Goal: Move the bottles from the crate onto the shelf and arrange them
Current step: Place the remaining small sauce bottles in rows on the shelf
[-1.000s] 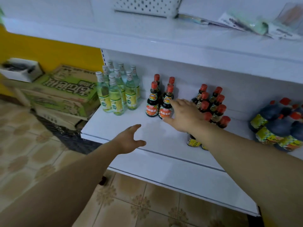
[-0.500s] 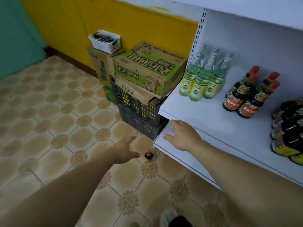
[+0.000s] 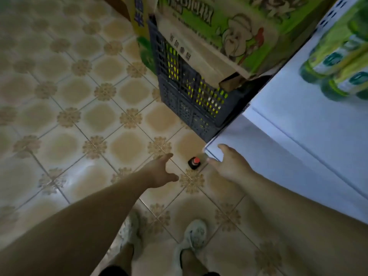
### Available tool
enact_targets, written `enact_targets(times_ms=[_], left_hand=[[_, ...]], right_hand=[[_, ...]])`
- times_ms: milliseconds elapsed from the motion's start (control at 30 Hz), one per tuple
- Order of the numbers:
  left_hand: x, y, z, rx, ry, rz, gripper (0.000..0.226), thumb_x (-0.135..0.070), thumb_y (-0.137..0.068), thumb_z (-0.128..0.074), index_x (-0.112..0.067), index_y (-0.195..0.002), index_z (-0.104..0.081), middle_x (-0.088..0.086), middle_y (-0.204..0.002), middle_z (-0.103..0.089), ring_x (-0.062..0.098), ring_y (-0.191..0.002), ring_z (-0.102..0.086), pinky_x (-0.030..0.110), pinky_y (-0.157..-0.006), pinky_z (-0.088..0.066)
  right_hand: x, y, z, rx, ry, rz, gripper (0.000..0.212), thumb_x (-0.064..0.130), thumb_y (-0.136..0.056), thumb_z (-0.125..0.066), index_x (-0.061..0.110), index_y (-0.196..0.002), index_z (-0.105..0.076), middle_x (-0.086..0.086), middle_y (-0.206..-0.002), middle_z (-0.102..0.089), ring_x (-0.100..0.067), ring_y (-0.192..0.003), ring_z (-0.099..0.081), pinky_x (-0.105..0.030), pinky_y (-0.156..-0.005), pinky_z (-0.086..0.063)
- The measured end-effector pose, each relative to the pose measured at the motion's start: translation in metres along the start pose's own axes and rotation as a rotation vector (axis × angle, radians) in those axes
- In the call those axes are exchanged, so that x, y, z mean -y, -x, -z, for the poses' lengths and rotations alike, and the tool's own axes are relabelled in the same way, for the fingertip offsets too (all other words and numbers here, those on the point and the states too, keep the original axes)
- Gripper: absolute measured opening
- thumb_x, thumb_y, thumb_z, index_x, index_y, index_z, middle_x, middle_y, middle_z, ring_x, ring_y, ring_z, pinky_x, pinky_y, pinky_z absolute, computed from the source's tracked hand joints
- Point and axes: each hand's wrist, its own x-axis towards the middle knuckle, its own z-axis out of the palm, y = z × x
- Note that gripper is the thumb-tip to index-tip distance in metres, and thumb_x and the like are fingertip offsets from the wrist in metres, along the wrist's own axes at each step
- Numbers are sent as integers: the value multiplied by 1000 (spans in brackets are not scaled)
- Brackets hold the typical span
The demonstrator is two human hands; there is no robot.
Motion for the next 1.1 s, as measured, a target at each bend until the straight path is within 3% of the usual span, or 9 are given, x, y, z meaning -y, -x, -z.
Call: enact_targets(times_ms=[200,333,433,500,567,633,767,967,1100], left_hand=[[57,-162,-59,94,-36,-2,90,-41,-84,-67,-28,-151,-10,4,-158,-15,26,-143,-23,37,-112,-29],[87,-264,-111,133,-35,-32,92,-38,-83,-69,-26,-151,-7,6,-158,-15,27,-143,-22,37,-112,-27],[99,-310,-140,119,-23,-41,94,-33,-83,-71,-24,-152,-8,9,-156,-20,29,-140,-28,35,-107,-31],[103,-342,-165,108,-15,-44,96,-30,-83,-71,-24,-152,-6,9,-157,-19,28,-140,-28,34,-107,-30],[104,-365,-187,117,8,-47,97,-26,-84,-70,-25,-152,-1,8,-158,-17,27,-141,-27,32,-107,-30],[103,-382,-202,124,43,-52,97,-23,-85,-68,-26,-151,2,9,-157,-20,27,-139,-30,31,-104,-32],[98,-385,-215,130,82,-70,94,-19,-85,-68,-28,-151,-2,10,-152,-30,27,-134,-38,27,-91,-35],[97,-302,-163,178,50,-138,97,-18,-83,-71,-30,-152,-5,3,-158,-17,23,-142,-24,29,-106,-27],[85,-192,-92,257,88,-200,102,-18,-78,-75,-33,-151,-4,2,-155,-25,21,-141,-27,25,-105,-25]], right_hand=[[-58,-125,-102,28,-39,-122,63,36,-92,-60,14,-145,-33,-7,-143,-45,-26,-126,-46,-28,-88,-37],[-101,-197,-175,54,-28,-116,40,21,-88,-65,23,-125,-50,14,-96,-57,-16,-103,-58,-20,-70,-37],[-120,-233,-214,13,-100,-86,58,31,-82,-69,24,-134,-43,2,-119,-59,-19,-110,-56,-29,-85,-47],[-135,-254,-238,-9,-176,-57,67,30,-83,-70,26,-141,-36,-1,-136,-51,-22,-122,-51,-32,-98,-43],[-146,-271,-257,-37,-200,-36,64,31,-88,-66,25,-143,-35,1,-139,-45,-17,-124,-45,-19,-92,-33],[-152,-283,-268,-78,-200,-13,47,33,-91,-62,23,-134,-44,6,-119,-48,-11,-108,-45,-14,-80,-29],[-151,-282,-273,-127,-246,15,37,33,-95,-56,17,-127,-47,7,-106,-46,-11,-97,-46,-22,-76,-34],[-105,-207,-220,-195,-463,-27,30,33,-93,-58,21,-119,-51,6,-107,-56,-12,-98,-54,-23,-79,-39],[-37,-116,-152,-313,-609,15,20,27,-90,-62,29,-105,-50,18,-92,-55,5,-84,-53,-3,-69,-39]])
